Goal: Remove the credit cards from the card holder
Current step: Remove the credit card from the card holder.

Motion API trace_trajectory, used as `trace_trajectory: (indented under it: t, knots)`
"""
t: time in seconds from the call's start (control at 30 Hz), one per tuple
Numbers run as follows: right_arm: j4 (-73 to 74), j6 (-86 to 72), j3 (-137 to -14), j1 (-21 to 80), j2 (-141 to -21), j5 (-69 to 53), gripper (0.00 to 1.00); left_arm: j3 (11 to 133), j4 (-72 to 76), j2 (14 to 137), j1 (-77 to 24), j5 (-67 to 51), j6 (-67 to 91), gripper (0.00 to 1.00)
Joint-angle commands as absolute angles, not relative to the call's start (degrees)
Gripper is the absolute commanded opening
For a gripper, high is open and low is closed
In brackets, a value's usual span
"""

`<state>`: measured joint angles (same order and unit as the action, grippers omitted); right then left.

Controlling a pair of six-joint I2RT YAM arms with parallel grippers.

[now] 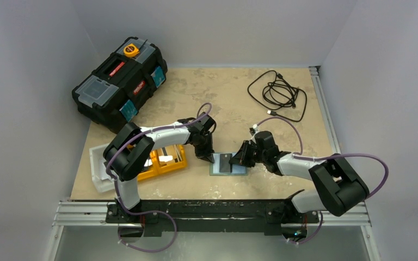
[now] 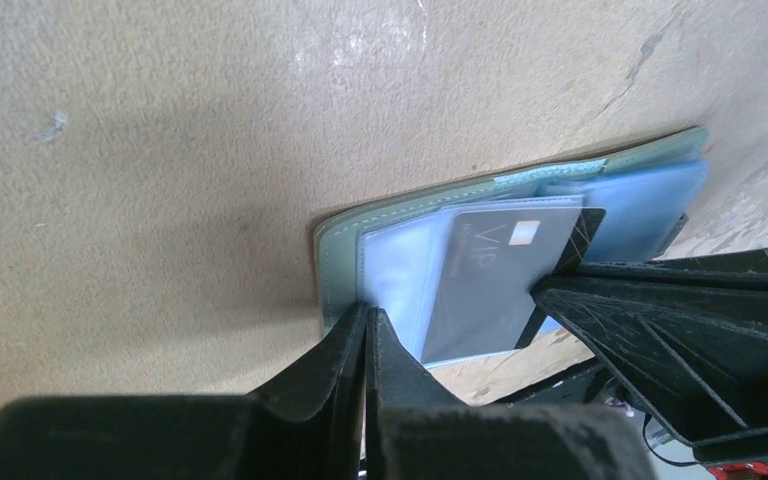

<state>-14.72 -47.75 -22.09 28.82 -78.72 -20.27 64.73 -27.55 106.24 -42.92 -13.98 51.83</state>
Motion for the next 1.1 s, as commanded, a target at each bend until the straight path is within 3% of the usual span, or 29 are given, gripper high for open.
trace_trajectory:
  t: [0.0,0.2,0.37,1.07]
  knots:
    - [-15.58,-46.1,-22.63,28.7,-81.03,-22.32,0.01,67.58,-28.57,103.78,-44.37,-13.88,48.04,0.05]
    - [-15.54,-46.14,-23.37,28.71,-81.81,-22.31,0.01,69.61,-26.8,103.41,-45.86,-15.86,47.45,0.09]
    - [-14.81,-46.07,-23.38,28.72,-81.87,-21.98,0.01,70.44,-27.01,105.65,-45.88,-15.76,47.76,0.0]
    - [-12.57,-45.81,-22.18,28.05,-80.36,-20.0,0.01,69.61,-35.93,112.31,-45.56,-5.04,50.41,0.0]
